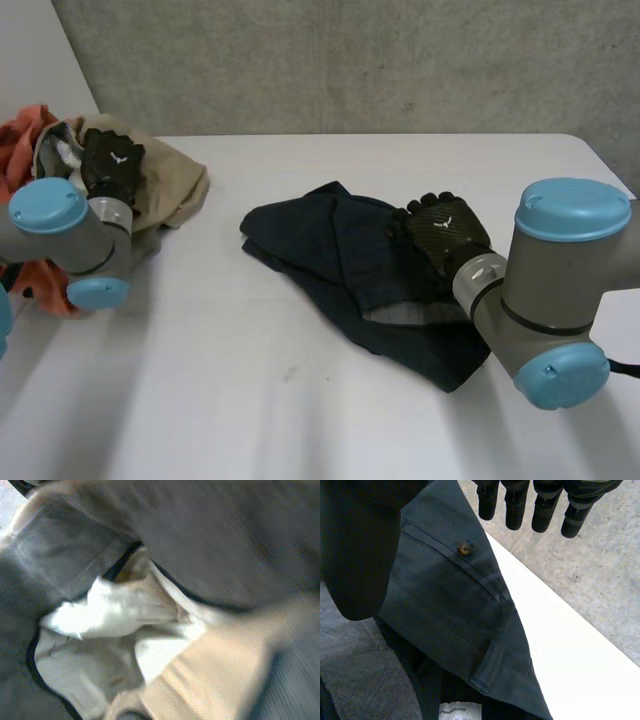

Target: Fold the laundry.

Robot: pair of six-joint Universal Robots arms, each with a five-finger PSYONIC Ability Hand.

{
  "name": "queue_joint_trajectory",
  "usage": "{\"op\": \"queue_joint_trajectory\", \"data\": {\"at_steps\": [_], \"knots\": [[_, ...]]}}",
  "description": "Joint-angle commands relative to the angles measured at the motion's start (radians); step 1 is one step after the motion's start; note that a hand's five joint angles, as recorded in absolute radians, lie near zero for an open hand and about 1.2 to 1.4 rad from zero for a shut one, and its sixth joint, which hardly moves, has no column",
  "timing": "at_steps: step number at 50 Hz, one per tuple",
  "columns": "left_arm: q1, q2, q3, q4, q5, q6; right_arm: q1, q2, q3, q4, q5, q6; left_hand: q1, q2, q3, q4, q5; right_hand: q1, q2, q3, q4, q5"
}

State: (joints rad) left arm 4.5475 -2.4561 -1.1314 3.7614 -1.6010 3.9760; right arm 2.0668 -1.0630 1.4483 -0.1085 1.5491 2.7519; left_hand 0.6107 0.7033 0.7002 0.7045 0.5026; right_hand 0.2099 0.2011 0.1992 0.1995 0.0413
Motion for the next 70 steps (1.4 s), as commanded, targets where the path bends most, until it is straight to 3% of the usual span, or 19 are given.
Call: {"op": "queue_joint_trajectory", "data": {"at_steps": [1, 8, 14, 18, 24, 27, 28, 31, 32, 37, 44, 53, 61, 65, 70], "knots": [[-0.111, 0.127, -0.113, -0.046, 0.056, -0.052, -0.011, -0.054, -0.011, 0.104, -0.004, -0.001, -0.415, -0.507, -0.504, -0.509, -0.481, -0.035, -0.027, -0.025, -0.025, -0.041], [-0.159, 0.204, -0.162, -0.179, 0.145, -0.116, -0.014, -0.081, -0.012, 0.151, 0.003, 0.028, -0.412, -0.505, -0.501, -0.506, -0.478, -0.035, -0.027, -0.025, -0.025, -0.041], [-0.202, 0.186, -0.078, -0.321, 0.306, -0.247, 0.002, -0.066, -0.023, 0.15, 0.002, 0.064, -0.412, -0.505, -0.501, -0.506, -0.478, -0.035, -0.027, -0.025, -0.025, -0.041], [-0.199, 0.071, 0.037, -0.397, 0.383, -0.314, 0.039, 0.021, -0.058, 0.141, 0.0, 0.089, -0.409, -0.502, -0.498, -0.503, -0.475, -0.035, -0.027, -0.025, -0.025, -0.041], [-0.199, -0.056, 0.186, -0.427, 0.388, -0.317, 0.09, 0.113, -0.106, 0.084, 0.005, 0.072, -0.365, -0.458, -0.455, -0.459, -0.431, 0.048, 0.057, 0.059, 0.059, 0.042], [-0.199, -0.102, 0.235, -0.434, 0.388, -0.317, 0.091, 0.15, -0.109, 0.038, 0.005, 0.063, -0.224, -0.317, -0.314, -0.318, -0.291, 0.153, 0.162, 0.164, 0.164, 0.148], [-0.199, -0.11, 0.243, -0.437, 0.388, -0.317, 0.091, 0.159, -0.109, 0.005, 0.005, 0.057, -0.145, -0.238, -0.235, -0.239, -0.212, 0.375, 0.384, 0.386, 0.385, 0.369], [-0.202, -0.116, 0.257, -0.443, 0.386, -0.319, 0.091, 0.161, -0.111, -0.051, 0.008, 0.042, 0.426, 0.333, 0.336, 0.332, 0.36, 0.874, 0.883, 0.885, 0.885, 0.868], [-0.209, -0.11, 0.254, -0.446, 0.38, -0.321, 0.091, 0.149, -0.108, -0.084, 0.014, 0.032, 0.782, 0.689, 0.692, 0.688, 0.716, 1.183, 1.192, 1.194, 1.194, 1.177], [-0.228, -0.084, 0.236, -0.443, 0.366, -0.325, 0.09, 0.063, -0.105, -0.103, 0.034, 0.023, 0.786, 0.693, 0.696, 0.692, 0.719, 1.186, 1.195, 1.197, 1.197, 1.18], [-0.243, 0.186, 0.148, -0.437, 0.253, -0.408, 0.019, -0.138, -0.1, -0.021, 0.026, 0.025, 0.786, 0.693, 0.696, 0.692, 0.719, 1.186, 1.195, 1.197, 1.197, 1.18], [-0.243, 0.597, -0.051, -0.434, 0.237, -0.532, -0.117, -0.42, -0.18, 0.173, -0.012, 0.052, 0.786, 0.693, 0.696, 0.692, 0.719, 1.186, 1.195, 1.197, 1.197, 1.18], [-0.232, 0.939, -0.14, -0.434, 0.223, -0.636, -0.252, -0.635, -0.226, 0.274, -0.131, 0.247, 0.786, 0.693, 0.696, 0.692, 0.719, 1.186, 1.195, 1.197, 1.197, 1.18], [-0.225, 1.014, -0.136, -0.442, 0.228, -0.676, -0.295, -0.664, -0.224, 0.303, -0.19, 0.308, 0.786, 0.693, 0.696, 0.692, 0.719, 1.186, 1.195, 1.197, 1.197, 1.18], [-0.225, 1.013, -0.119, -0.44, 0.228, -0.681, -0.317, -0.66, -0.227, 0.308, -0.201, 0.341, 0.786, 0.693, 0.696, 0.692, 0.719, 1.186, 1.195, 1.197, 1.197, 1.18]]}}
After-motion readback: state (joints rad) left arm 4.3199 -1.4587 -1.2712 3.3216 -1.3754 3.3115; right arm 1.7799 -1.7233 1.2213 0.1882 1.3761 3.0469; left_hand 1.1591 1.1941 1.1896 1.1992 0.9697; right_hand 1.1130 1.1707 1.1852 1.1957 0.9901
